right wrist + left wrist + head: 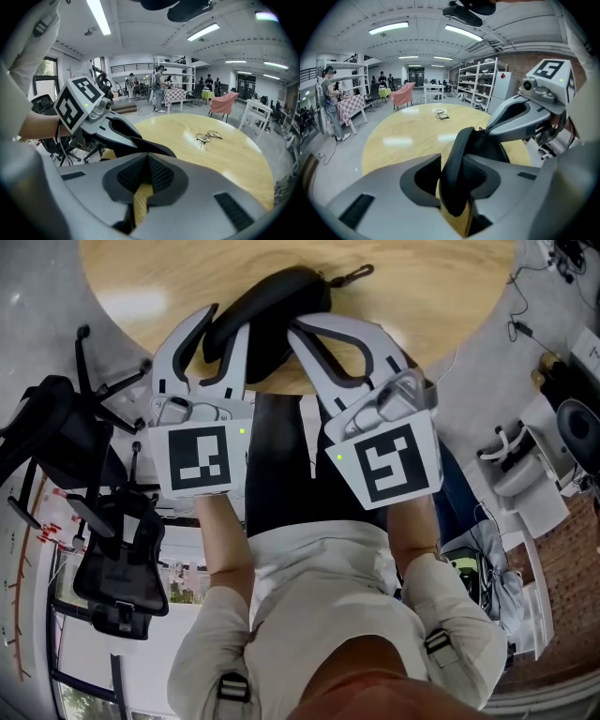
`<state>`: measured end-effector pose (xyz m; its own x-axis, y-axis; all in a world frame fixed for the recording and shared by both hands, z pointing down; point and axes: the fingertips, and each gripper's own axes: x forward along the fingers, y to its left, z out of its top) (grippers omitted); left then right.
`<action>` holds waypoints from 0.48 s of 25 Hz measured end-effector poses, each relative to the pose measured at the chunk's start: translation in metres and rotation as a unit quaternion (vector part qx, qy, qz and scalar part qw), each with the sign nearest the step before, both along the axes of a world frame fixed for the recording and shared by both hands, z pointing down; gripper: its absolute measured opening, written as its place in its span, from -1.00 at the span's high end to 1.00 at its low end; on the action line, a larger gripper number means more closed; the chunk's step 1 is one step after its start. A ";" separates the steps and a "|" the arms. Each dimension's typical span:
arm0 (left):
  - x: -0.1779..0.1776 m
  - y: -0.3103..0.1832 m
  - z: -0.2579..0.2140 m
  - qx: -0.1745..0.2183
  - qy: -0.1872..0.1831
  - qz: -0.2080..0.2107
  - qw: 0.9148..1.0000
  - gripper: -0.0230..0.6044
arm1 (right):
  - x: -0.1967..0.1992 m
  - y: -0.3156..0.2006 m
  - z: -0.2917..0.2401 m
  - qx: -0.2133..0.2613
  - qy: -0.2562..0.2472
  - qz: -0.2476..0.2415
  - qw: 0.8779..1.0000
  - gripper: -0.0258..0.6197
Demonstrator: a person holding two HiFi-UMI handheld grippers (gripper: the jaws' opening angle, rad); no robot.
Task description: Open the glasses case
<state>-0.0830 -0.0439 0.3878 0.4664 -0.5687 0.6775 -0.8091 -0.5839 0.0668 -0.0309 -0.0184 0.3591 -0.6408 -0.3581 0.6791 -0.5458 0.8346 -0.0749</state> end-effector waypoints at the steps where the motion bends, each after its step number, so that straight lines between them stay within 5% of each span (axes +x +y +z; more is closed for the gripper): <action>1: -0.001 -0.001 0.001 -0.001 -0.002 -0.006 1.000 0.54 | 0.001 0.001 0.000 0.001 0.002 0.001 1.000 0.86; 12: -0.009 -0.009 0.009 -0.025 0.018 -0.049 0.998 0.60 | 0.008 0.008 0.003 0.013 0.012 0.001 1.000 0.86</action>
